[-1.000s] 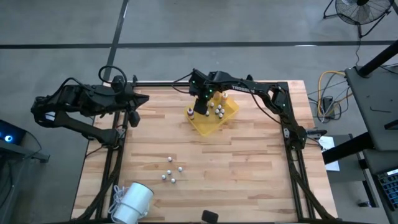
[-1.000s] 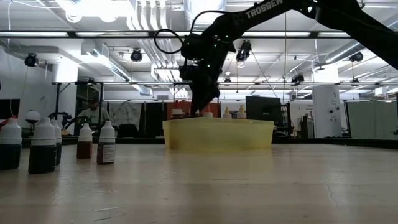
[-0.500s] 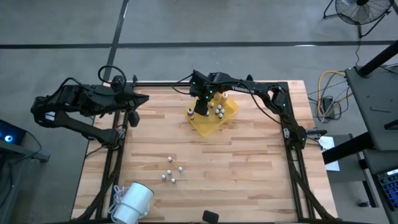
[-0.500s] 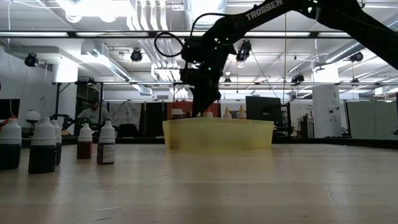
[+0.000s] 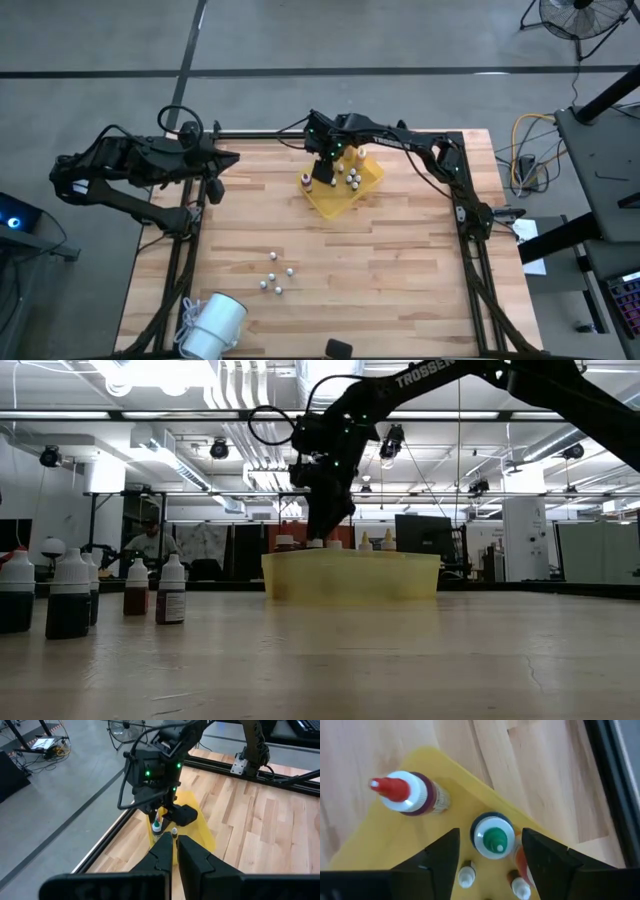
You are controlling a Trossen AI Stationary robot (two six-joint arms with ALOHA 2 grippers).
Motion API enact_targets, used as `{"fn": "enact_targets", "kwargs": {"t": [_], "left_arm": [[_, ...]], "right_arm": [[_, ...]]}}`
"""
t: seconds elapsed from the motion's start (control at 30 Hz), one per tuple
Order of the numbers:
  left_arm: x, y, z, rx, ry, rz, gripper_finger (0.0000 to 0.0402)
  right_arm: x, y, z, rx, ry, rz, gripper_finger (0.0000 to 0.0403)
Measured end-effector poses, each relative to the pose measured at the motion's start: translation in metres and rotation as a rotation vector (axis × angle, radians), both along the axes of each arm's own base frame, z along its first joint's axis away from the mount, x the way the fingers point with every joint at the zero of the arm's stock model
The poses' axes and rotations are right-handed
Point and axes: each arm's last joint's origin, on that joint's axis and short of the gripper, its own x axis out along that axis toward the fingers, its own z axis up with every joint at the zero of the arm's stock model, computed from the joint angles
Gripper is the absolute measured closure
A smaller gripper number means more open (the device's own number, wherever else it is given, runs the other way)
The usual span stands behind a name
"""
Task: Pick & Place food coloring
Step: Put the small orange food coloring bottle into the yellow bin
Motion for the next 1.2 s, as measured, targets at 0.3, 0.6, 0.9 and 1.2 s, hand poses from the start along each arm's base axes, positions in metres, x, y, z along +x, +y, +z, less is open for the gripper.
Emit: {"fn": "enact_targets", "kwargs": {"t": [0.3, 0.6, 0.9, 1.2], "left_arm": [[0.000, 0.000, 0.000, 0.000, 0.000, 0.000, 0.0402], [0.000, 0.000, 0.000, 0.000, 0.000, 0.000, 0.0402], [0.000, 0.000, 0.000, 0.002, 0.001, -0.001, 0.0402], [0.000, 0.000, 0.000, 0.002, 0.003, -0.001, 0.0402]], "right_arm": [[-0.003, 0.009, 0.048, -0.002, -0.006, 0.028, 0.0193], [-0.007, 0.038, 0.097, -0.055, -0.134, 0.097, 0.0215], [-0.020, 0.062, 0.119, -0.067, -0.198, 0.126, 0.0315], [-0.039, 0.086, 0.134, -0.065, -0.314, 0.144, 0.0393]]}}
